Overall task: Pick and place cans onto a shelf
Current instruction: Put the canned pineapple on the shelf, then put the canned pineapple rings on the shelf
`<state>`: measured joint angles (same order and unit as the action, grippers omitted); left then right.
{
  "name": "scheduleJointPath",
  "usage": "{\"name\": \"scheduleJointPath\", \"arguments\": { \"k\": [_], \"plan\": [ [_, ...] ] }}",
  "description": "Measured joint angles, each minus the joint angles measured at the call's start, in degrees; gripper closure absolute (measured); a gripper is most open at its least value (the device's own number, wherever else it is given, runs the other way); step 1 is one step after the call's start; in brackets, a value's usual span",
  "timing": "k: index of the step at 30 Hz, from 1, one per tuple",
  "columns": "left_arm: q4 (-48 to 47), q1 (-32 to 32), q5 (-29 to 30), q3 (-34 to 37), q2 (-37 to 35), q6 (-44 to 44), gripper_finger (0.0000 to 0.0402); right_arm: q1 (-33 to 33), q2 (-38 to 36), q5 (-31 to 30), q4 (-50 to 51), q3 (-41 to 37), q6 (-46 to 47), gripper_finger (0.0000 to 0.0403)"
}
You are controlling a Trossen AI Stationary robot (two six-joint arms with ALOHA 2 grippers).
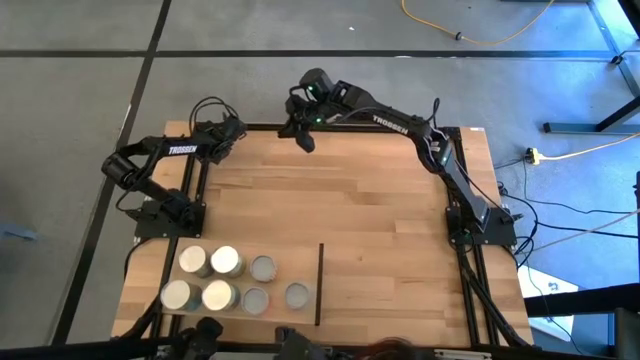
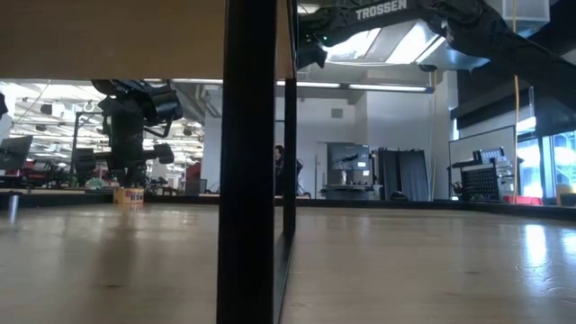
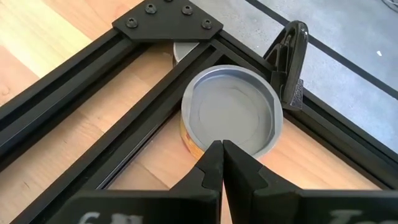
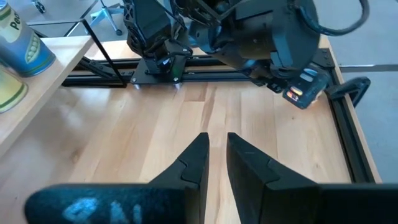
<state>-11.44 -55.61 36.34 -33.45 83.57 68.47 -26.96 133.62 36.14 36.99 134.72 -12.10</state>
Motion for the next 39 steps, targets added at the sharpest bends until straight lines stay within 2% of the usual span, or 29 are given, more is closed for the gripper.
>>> {"name": "scheduleJointPath", "arguments": {
  "k": [4, 14, 19, 24, 30, 34, 39],
  "plan": [
    [0.0, 0.1, -0.3, 0.0, 0.1, 0.0, 0.0401, -0.6, 0.0, 0.0, 0.9, 0.0, 0.0, 0.0344],
    [-0.3, -0.6, -5.6, -0.1, 0.1, -1.2, 0.0396, -0.7, 0.0, 0.1, 1.1, 0.0, 0.0, 0.0344],
    [-2.3, -1.1, -14.1, 0.3, 0.4, -2.2, 0.0400, -0.7, 0.0, 0.1, 1.1, 0.0, 0.0, 0.0344],
    [-1.5, -2.1, -18.0, 0.1, 0.2, -2.9, 0.0396, -0.7, 0.0, 0.1, 1.1, 0.0, 0.0, 0.0344],
    [-1.3, -2.1, -18.3, 0.0, -1.4, -2.7, 0.0397, -0.7, 0.0, 0.1, 1.1, 0.0, 0.0, 0.0344],
    [-2.2, -1.9, -17.5, 0.0, -5.1, -2.6, 0.0400, -0.7, 0.0, 0.1, 1.1, 0.0, 0.0, 0.0344],
    [-3.3, -1.9, -8.2, 0.0, -12.0, -4.5, 0.0397, -0.7, 0.0, 0.1, 0.9, 0.0, -0.1, 0.0344]
  ]
}}
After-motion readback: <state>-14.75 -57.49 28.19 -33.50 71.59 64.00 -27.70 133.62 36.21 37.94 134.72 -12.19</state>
